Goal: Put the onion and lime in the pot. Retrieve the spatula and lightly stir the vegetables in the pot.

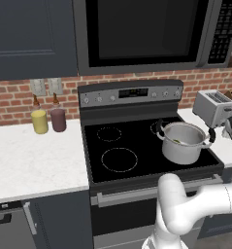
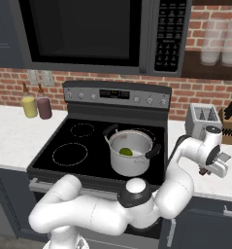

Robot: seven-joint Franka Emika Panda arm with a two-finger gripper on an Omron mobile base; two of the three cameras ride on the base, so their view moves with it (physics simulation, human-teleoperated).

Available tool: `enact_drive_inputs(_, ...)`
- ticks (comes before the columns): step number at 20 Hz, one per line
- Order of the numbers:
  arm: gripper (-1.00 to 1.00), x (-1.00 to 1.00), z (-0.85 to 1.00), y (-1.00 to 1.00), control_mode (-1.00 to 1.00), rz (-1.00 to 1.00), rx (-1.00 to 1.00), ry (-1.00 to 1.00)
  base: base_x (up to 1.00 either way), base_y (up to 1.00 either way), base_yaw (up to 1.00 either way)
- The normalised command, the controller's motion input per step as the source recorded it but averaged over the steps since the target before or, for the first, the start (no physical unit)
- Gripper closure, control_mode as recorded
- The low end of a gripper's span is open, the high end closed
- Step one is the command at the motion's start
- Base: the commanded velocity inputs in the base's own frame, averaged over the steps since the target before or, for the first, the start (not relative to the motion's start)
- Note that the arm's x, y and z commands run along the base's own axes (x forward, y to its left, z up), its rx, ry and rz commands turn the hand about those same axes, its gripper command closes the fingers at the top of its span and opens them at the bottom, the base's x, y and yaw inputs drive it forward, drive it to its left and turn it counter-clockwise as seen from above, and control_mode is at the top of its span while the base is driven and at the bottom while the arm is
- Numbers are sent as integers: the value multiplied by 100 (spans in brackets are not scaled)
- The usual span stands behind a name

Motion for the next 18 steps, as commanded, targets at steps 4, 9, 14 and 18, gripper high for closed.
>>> enact_drive_inputs(4,100,-91,3,1,-100,0,1,-5,0,0,0)
enact_drive_inputs(9,100,-100,30,44,-100,0,0,-31,0,0,0)
enact_drive_inputs(14,100,-97,84,57,-100,0,0,-45,0,0,0)
enact_drive_inputs(18,100,-82,94,65,-100,0,8,-20,0,0,0)
